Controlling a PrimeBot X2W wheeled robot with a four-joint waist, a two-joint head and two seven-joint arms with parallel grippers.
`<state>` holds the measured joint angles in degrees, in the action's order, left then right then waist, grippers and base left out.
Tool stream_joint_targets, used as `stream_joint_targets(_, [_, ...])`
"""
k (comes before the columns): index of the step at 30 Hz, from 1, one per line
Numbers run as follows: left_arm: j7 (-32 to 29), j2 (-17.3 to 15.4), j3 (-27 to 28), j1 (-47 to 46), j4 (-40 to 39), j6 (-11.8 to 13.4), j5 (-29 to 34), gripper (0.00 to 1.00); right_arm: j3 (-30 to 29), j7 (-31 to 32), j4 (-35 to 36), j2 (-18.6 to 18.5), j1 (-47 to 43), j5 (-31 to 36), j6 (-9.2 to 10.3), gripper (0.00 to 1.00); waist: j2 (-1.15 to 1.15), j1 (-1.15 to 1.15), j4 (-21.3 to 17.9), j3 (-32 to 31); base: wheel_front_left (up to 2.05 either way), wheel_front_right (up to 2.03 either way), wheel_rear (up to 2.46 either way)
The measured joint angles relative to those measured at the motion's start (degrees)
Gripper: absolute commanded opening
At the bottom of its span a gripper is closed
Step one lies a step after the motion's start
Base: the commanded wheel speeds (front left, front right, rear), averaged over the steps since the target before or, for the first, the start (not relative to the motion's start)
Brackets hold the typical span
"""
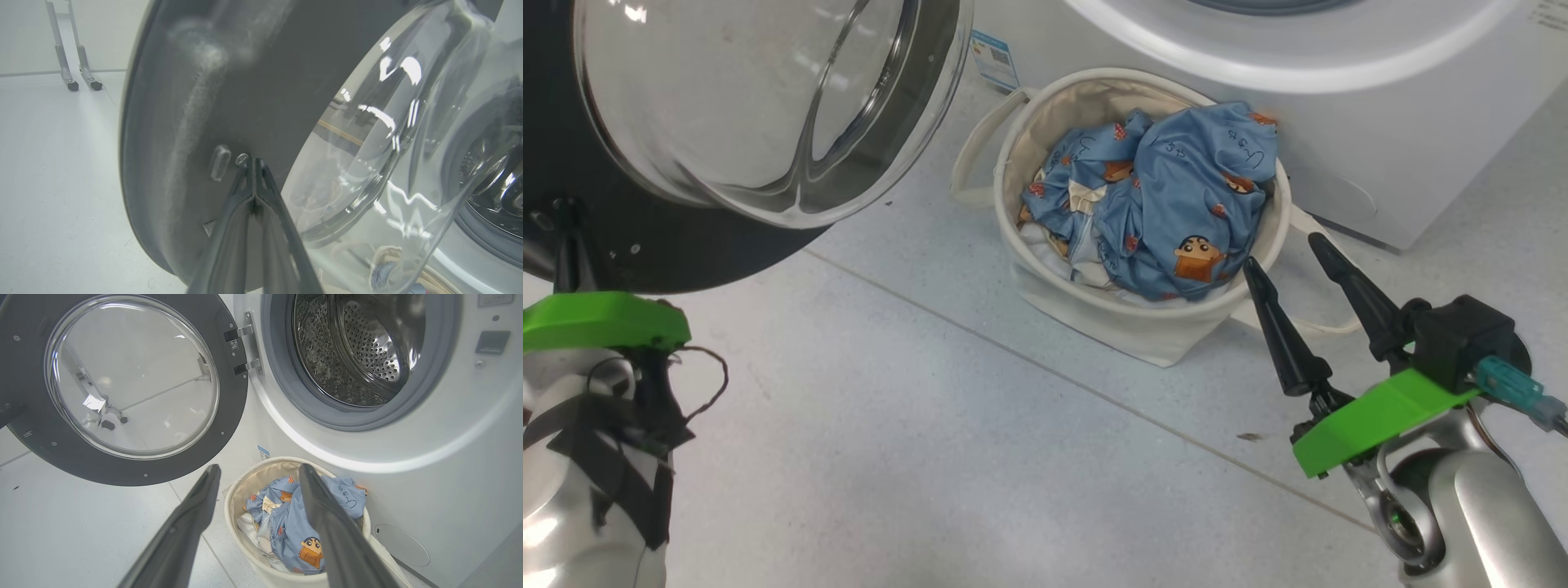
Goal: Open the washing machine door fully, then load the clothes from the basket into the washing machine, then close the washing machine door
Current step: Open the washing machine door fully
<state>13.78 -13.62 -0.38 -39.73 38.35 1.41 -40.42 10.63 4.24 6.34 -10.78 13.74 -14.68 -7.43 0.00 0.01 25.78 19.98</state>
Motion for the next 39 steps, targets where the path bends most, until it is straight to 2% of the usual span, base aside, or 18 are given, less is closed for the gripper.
stream_joint_targets(8, [0.42, -0.11, -0.35, -0.8, 4.02, -3.2, 1.83, 0.0, -0.08, -1.8, -1.22, 0.47, -0.01, -0.13, 0.0, 1.0, 0.0, -0.01, -1.4, -2.35, 0.0, 0.0, 0.0])
stream_joint_targets(9, [0.43, -0.22, -0.42, -0.71, 3.99, -3.49, 2.23, 0.72, -0.08, -2.29, -1.68, 0.73, -0.08, -0.27, 0.0, 1.0, 0.0, -0.01, -1.73, -2.93, 0.0, 0.0, 0.0])
stream_joint_targets(10, [0.45, -0.49, -0.71, -0.55, 3.83, -3.56, 2.81, 1.0, -0.07, -2.83, -2.04, 1.08, -0.2, -0.65, 0.0, 1.0, 0.0, -0.01, -2.11, -3.5, 0.0, 0.0, 0.0])
stream_joint_targets(15, [0.66, -2.08, -2.68, 4.28, 0.11, -5.3, 5.03, 1.0, 0.05, -5.49, -4.12, 1.72, -1.64, -1.92, 0.0, 1.0, 0.0, -0.01, -5.26, -6.55, 0.0, 0.0, 0.0])
stream_joint_targets(20, [-0.35, -3.34, -5.65, 13.93, -7.98, -6.53, 5.87, 1.0, 0.0, -7.58, -5.95, 2.88, -4.53, -3.09, 0.0, 1.0, 0.01, -0.01, -9.77, -9.75, 0.0, 0.0, 0.0])
stream_joint_targets(30, [-3.79, -7.02, -7.79, 27.23, -24.43, -6.45, 6.62, 1.0, -0.03, -9.14, -7.6, 3.02, -7.0, -5.17, 0.0, 1.0, 0.01, -0.02, -20.51, -15.72, 0.0, 0.0, 0.0])
stream_joint_targets(37, [-6.27, -9.1, -7.04, 32.63, -29.84, -4.61, 6.6, 1.0, -0.12, -9.72, -8.48, 3.01, -7.99, -6.42, 0.0, 1.0, 0.01, -0.02, -26.91, -18.75, 0.0, 0.0, 0.0])
stream_joint_targets(39, [-6.92, -9.23, -6.95, 33.05, -30.27, -4.37, 6.41, 1.0, -0.18, -9.8, -8.62, 3.01, -8.08, -6.6, 0.0, 1.0, 0.0, -0.02, -27.66, -19.03, 0.0, 0.0, 0.0])
